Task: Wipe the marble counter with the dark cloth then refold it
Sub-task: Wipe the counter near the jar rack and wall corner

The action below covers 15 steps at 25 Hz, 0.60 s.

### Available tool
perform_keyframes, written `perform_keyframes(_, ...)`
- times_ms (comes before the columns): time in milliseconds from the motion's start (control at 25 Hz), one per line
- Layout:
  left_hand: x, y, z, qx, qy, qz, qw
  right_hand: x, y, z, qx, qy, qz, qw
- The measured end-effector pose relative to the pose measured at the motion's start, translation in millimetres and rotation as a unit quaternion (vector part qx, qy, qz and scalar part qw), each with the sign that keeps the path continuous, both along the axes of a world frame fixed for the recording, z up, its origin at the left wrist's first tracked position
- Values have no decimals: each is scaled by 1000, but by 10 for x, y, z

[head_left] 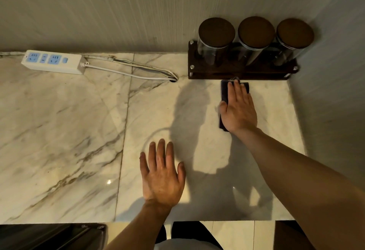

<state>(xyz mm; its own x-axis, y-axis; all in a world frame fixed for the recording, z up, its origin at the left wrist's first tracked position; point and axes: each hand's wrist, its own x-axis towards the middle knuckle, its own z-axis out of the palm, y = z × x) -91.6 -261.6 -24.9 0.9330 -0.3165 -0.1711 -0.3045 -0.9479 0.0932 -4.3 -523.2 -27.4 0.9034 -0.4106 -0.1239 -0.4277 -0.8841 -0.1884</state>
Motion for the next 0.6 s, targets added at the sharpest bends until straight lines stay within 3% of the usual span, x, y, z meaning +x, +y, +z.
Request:
perform_keyframes(360,2,6,-26,0,8,2,1000,-37,154,1,37,-42,-200,978)
perform_keyframes(600,2,0,-32,-7,10,8,1000,-227,268,13,54,-52,-245,967)
